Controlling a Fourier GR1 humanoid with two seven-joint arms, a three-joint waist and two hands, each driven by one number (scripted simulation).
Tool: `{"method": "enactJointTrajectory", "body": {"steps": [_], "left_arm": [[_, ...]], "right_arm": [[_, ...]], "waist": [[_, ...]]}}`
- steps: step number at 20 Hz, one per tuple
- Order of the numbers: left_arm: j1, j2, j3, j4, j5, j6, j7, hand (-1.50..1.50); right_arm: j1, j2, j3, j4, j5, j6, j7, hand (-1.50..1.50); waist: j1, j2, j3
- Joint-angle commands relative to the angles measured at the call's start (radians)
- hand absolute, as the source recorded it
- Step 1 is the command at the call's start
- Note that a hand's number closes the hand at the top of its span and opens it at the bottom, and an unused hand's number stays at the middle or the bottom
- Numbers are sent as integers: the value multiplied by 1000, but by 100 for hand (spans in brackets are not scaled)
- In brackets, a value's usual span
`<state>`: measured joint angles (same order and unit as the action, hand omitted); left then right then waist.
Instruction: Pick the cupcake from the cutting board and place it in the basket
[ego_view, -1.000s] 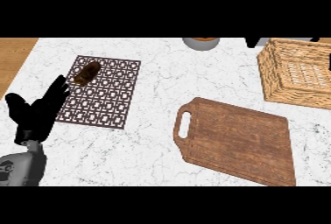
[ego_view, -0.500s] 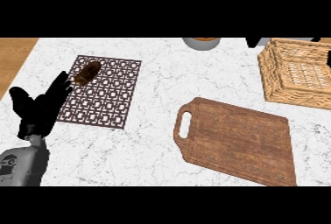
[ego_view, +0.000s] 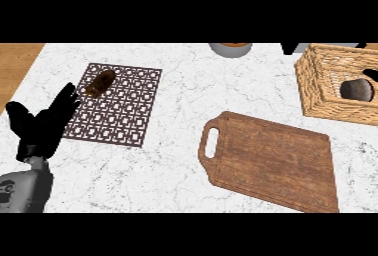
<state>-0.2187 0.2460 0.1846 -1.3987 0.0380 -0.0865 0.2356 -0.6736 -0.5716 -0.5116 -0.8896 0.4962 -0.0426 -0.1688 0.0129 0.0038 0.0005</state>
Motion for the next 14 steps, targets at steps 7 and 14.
{"method": "enactJointTrajectory", "body": {"steps": [7,14], "left_arm": [[4,28,31,20,20,-32,-35,0],[10,-15,-1,-1,-8,10,-18,0]], "right_arm": [[-120,-51,-154,128,-181,-30,14,-150],[-65,-292,-362,324,-358,134,5,-150]], "waist": [[-5,-2,0],[-9,3,2]]}}
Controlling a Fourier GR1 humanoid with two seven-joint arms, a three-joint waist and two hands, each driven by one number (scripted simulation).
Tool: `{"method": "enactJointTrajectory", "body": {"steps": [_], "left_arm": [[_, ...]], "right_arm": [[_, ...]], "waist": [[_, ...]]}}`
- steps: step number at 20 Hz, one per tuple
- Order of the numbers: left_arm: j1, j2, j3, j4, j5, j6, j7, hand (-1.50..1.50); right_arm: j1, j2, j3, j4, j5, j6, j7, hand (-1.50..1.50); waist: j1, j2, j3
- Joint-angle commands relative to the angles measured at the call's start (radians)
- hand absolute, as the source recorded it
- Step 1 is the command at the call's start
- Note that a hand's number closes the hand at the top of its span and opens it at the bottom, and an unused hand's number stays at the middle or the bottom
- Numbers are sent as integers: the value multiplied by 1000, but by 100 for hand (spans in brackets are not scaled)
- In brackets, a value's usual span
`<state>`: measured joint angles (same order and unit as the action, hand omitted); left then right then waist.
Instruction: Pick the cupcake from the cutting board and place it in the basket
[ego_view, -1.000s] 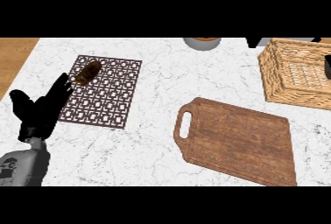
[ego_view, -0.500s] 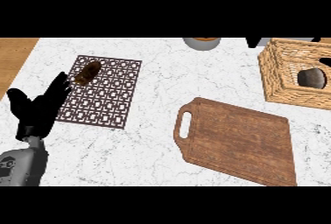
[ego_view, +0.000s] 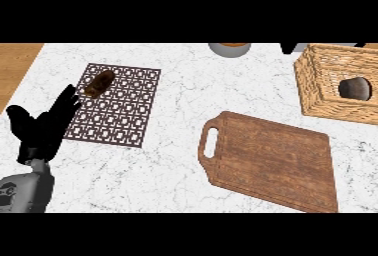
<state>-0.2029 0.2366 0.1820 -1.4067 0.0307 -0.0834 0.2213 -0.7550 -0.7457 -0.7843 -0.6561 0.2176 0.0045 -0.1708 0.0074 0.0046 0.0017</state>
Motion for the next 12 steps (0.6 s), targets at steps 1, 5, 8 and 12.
{"method": "enactJointTrajectory", "body": {"steps": [1,5,8,12], "left_arm": [[-13,19,17,-11,11,-5,18,0],[-4,4,2,-29,0,5,19,0],[-35,2,5,-8,10,1,32,0],[-1,13,10,-60,19,-8,45,0]], "right_arm": [[34,-112,-79,105,-83,84,-39,-150],[137,-283,-131,230,-129,322,-67,-150],[196,-316,-102,294,-101,388,-161,-150],[254,-413,-118,358,-106,499,-195,-150]], "waist": [[1,0,0],[-3,3,2],[6,7,3],[18,6,6]]}}
